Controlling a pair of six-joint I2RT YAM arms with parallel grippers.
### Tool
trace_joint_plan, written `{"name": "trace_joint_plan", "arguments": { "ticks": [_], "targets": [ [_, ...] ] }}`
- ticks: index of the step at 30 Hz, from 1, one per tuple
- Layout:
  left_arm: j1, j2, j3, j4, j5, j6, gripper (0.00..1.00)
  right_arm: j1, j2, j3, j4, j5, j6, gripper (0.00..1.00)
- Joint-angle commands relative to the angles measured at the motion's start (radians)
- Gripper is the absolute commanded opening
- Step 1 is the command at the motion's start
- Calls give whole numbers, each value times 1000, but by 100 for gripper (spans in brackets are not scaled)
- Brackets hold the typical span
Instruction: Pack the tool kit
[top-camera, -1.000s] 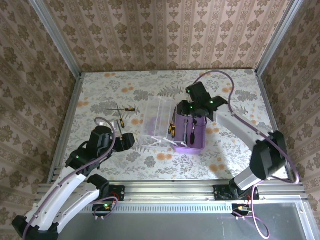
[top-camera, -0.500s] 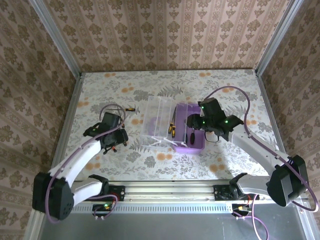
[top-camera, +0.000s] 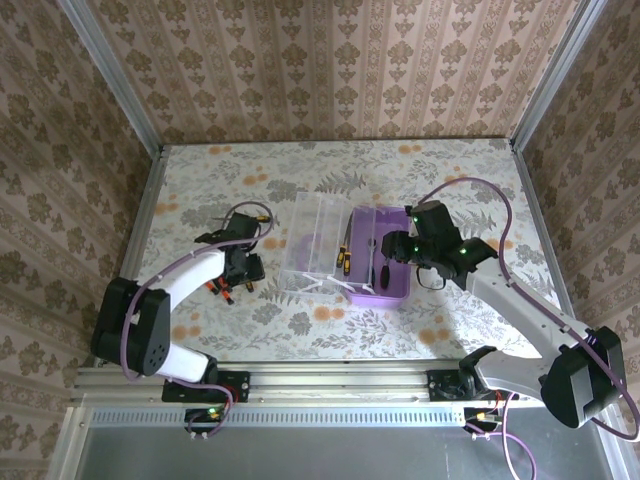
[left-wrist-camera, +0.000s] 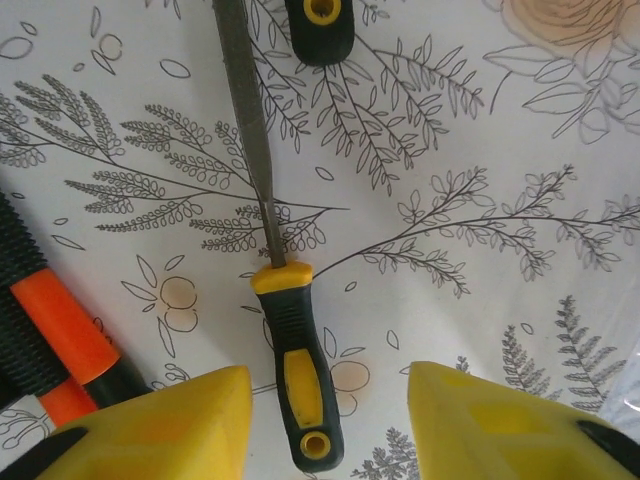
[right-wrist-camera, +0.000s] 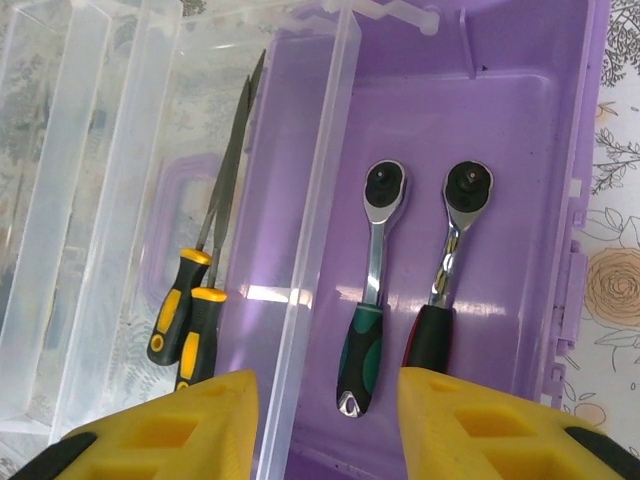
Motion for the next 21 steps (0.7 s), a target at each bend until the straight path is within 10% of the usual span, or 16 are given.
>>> {"name": "trace_joint_plan", "arguments": {
  "ticks": [1,21],
  "targets": [
    [-3,24,5,12,-18,-5,42,-6,-22,-14,11,2,-7,43],
    [-5,54,-51,19,-45,-21,10,-16,-29,-21,17,-9,2,42]
  ]
}}
